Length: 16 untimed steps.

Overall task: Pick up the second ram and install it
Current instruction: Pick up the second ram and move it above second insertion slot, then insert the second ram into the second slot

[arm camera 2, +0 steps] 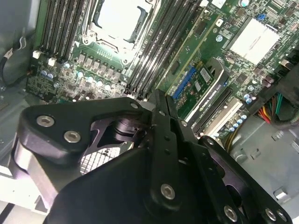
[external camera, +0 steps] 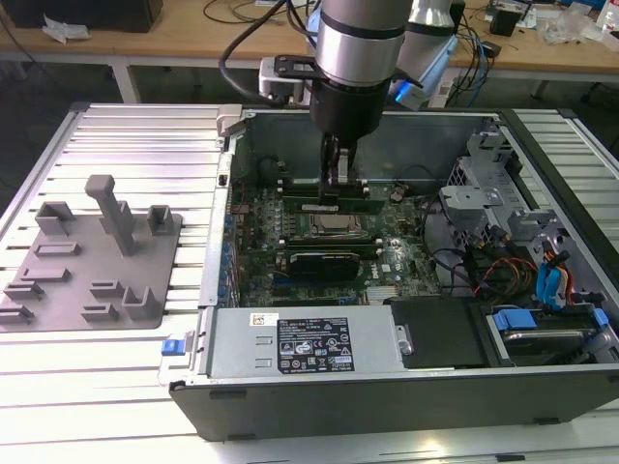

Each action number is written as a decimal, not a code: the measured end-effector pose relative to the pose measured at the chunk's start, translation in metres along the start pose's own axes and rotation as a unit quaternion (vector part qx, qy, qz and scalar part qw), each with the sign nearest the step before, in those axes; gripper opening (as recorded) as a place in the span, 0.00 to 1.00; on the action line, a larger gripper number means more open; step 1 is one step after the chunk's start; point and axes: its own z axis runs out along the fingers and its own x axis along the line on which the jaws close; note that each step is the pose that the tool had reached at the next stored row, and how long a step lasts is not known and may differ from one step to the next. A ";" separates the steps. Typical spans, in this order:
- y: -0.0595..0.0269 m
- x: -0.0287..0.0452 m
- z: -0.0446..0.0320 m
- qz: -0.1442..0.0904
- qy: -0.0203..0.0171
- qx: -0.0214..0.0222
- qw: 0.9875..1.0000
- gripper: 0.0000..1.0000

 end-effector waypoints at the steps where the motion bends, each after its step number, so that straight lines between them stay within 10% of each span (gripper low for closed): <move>1: -0.0005 0.0000 0.0004 0.000 0.000 0.000 1.000 0.10; 16: -0.0043 -0.0001 0.0017 0.000 0.000 0.000 1.000 0.10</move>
